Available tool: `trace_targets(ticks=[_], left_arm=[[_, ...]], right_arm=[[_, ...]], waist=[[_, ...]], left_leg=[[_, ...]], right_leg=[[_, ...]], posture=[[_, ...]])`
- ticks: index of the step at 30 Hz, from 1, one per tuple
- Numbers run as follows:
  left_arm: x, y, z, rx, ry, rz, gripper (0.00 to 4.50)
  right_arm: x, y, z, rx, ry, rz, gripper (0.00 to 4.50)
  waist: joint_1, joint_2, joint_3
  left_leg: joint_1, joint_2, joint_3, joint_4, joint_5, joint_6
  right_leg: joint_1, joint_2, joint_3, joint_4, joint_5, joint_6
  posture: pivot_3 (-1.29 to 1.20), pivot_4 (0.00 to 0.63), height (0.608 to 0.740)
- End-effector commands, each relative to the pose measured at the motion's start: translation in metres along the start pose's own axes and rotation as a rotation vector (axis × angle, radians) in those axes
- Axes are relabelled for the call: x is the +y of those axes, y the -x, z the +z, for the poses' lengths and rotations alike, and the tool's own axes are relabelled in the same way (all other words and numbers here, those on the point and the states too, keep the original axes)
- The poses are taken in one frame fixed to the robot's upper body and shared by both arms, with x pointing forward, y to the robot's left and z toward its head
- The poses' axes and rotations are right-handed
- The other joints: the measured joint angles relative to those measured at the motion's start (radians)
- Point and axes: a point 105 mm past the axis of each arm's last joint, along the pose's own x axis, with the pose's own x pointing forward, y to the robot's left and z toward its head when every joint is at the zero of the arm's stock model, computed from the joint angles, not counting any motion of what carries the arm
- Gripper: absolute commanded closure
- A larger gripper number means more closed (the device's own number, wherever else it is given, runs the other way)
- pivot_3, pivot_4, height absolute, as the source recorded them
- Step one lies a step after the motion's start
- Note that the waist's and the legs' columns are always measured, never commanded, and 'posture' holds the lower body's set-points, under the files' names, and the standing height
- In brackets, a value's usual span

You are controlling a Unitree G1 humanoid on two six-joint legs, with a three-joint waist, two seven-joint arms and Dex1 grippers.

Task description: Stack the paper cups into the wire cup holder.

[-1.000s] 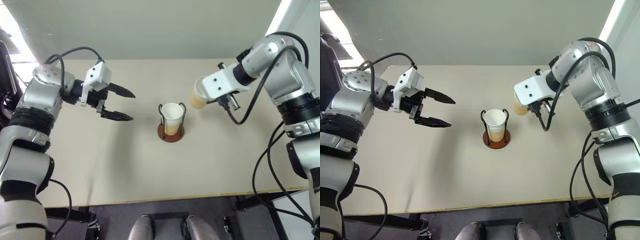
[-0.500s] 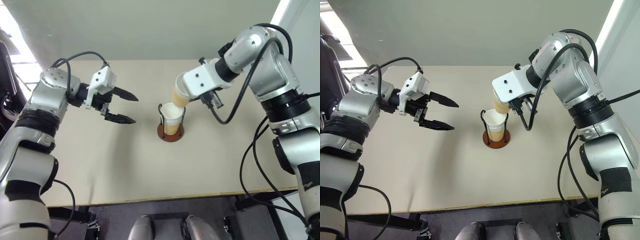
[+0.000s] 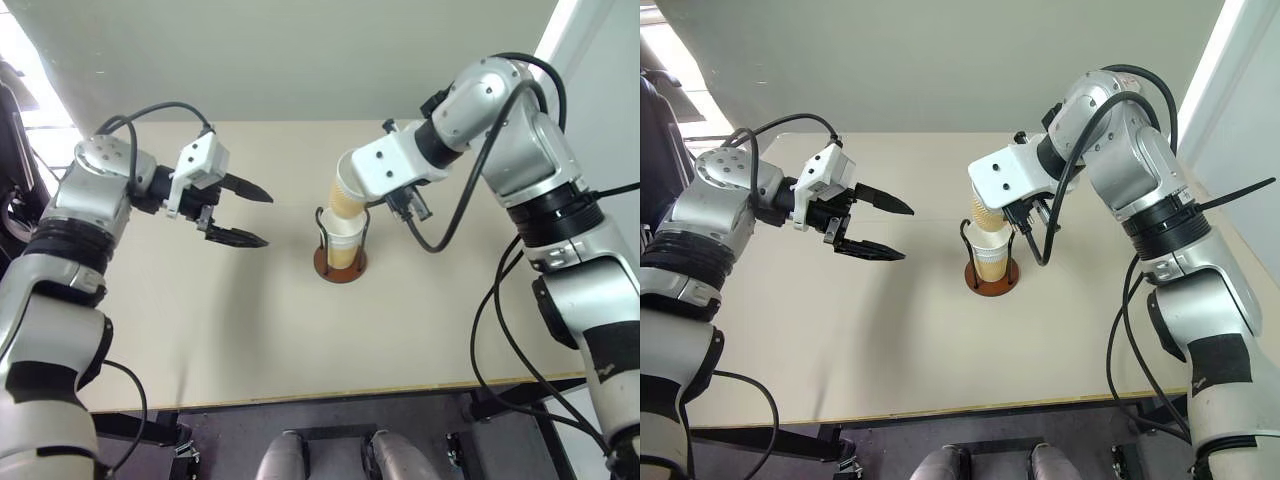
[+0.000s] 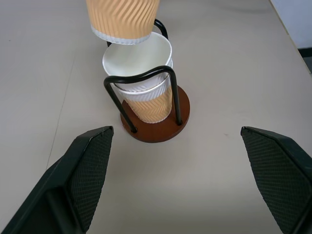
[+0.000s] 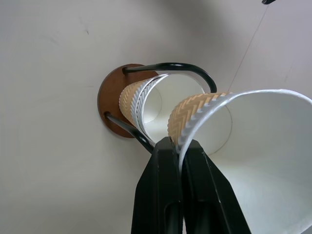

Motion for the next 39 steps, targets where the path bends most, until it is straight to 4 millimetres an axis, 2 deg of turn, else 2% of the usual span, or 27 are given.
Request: trace_targets(ticks=[1, 13, 19, 20, 21, 23, 32, 37, 39], left_arm=[[-0.003, 0.007, 0.013, -0.042, -0.036, -0.014, 0.00], [-0.005, 0.006, 0.020, -0.060, -0.034, -0.023, 0.00], [-0.004, 0.007, 0.019, -0.058, -0.031, -0.018, 0.00], [-0.004, 0.007, 0.019, -0.059, -0.031, -0.018, 0.00], [-0.005, 0.007, 0.019, -0.060, -0.031, -0.019, 0.00], [-0.005, 0.007, 0.018, -0.061, -0.031, -0.021, 0.00], [-0.006, 0.006, 0.021, -0.067, -0.034, -0.024, 0.00], [-0.001, 0.009, 0.030, -0.120, -0.013, 0.002, 0.00], [0.012, 0.017, 0.043, -0.213, 0.018, 0.084, 0.00]], right_arm=[[-0.003, 0.000, 0.005, -0.003, 0.033, -0.014, 4.48], [0.009, -0.014, 0.005, -0.020, 0.037, 0.039, 4.48], [0.008, -0.016, 0.006, -0.027, 0.040, 0.019, 4.48], [0.006, -0.017, 0.010, -0.054, 0.027, 0.011, 4.09], [0.004, -0.017, 0.014, -0.080, 0.008, -0.001, 3.93], [-0.001, -0.016, 0.020, -0.117, -0.022, -0.022, 3.93], [-0.016, 0.009, 0.030, -0.234, -0.159, -0.107, 3.93], [-0.019, 0.041, 0.029, -0.370, -0.353, -0.198, 3.93], [-0.015, 0.056, 0.023, -0.444, -0.470, -0.270, 3.93]], waist=[[0.000, 0.000, 0.000], [0.000, 0.000, 0.000], [0.000, 0.000, 0.000], [0.000, 0.000, 0.000], [-0.001, 0.000, 0.000], [-0.004, 0.000, 0.000], [-0.004, -0.001, 0.000], [-0.004, -0.001, 0.000], [-0.001, -0.002, -0.001]], left_leg=[[0.000, 0.000, 0.000, 0.000, 0.000, 0.000], [0.000, 0.000, 0.000, 0.000, 0.001, -0.001], [0.000, 0.000, 0.000, 0.000, 0.001, -0.001], [0.000, 0.000, 0.000, 0.000, 0.001, -0.001], [0.000, 0.000, 0.000, 0.000, 0.001, -0.001], [0.000, 0.000, 0.000, 0.000, 0.001, -0.001], [0.000, 0.000, 0.000, 0.000, 0.002, -0.002], [0.000, 0.000, 0.000, -0.001, 0.002, -0.003], [0.000, 0.000, 0.001, -0.001, 0.002, -0.003]], right_leg=[[0.000, 0.000, 0.000, 0.000, 0.000, 0.000], [0.000, 0.000, 0.000, 0.000, 0.000, 0.000], [0.000, 0.000, 0.000, 0.000, 0.000, 0.000], [0.000, 0.000, 0.000, 0.000, 0.000, 0.000], [0.000, 0.000, 0.000, 0.000, 0.000, 0.000], [0.000, 0.000, 0.000, 0.000, 0.000, 0.000], [0.000, 0.000, 0.000, 0.000, 0.000, 0.000], [0.000, 0.000, -0.001, 0.000, -0.001, -0.002], [0.000, 0.000, -0.001, 0.000, -0.001, -0.002]], posture=[[0.00, 0.150, 0.740], [0.00, 0.150, 0.740], [0.00, 0.150, 0.740], [0.00, 0.150, 0.740], [0.00, 0.150, 0.740], [0.00, 0.150, 0.740], [0.00, 0.150, 0.740], [0.00, 0.150, 0.740], [0.00, 0.150, 0.740]])
